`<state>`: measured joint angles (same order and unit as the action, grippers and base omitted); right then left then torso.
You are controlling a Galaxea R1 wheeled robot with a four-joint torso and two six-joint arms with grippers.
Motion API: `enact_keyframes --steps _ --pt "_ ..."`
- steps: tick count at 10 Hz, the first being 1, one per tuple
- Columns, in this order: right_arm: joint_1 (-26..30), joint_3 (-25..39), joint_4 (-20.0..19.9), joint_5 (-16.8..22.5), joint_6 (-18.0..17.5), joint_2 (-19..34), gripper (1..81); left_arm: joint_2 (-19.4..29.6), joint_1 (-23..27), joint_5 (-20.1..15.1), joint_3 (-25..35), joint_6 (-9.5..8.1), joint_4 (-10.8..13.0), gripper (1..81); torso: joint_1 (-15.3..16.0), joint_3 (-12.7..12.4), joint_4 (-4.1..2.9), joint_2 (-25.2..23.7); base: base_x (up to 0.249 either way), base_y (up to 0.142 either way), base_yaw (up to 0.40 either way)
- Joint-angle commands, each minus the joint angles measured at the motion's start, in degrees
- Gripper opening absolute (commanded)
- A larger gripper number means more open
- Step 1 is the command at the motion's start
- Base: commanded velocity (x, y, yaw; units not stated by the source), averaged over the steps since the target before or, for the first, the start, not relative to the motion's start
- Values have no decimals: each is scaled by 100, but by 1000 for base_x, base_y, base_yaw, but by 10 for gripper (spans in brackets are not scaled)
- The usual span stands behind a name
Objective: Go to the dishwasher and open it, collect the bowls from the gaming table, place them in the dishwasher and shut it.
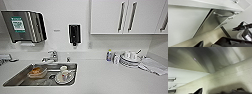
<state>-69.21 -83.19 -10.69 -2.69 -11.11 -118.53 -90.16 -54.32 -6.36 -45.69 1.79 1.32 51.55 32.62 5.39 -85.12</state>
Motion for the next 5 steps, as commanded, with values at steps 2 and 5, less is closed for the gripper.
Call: enact_keyframes --steps 2,5 --pt "692 717 -56 199 -199 802 811 279 610 -111 201 76 114 811 0 0 0 0 0 0 0" --pt "1132 1191 -153 486 -849 1407 811 348 752 -120 376 75 281 811 0 2 0 -2 0 0 0"
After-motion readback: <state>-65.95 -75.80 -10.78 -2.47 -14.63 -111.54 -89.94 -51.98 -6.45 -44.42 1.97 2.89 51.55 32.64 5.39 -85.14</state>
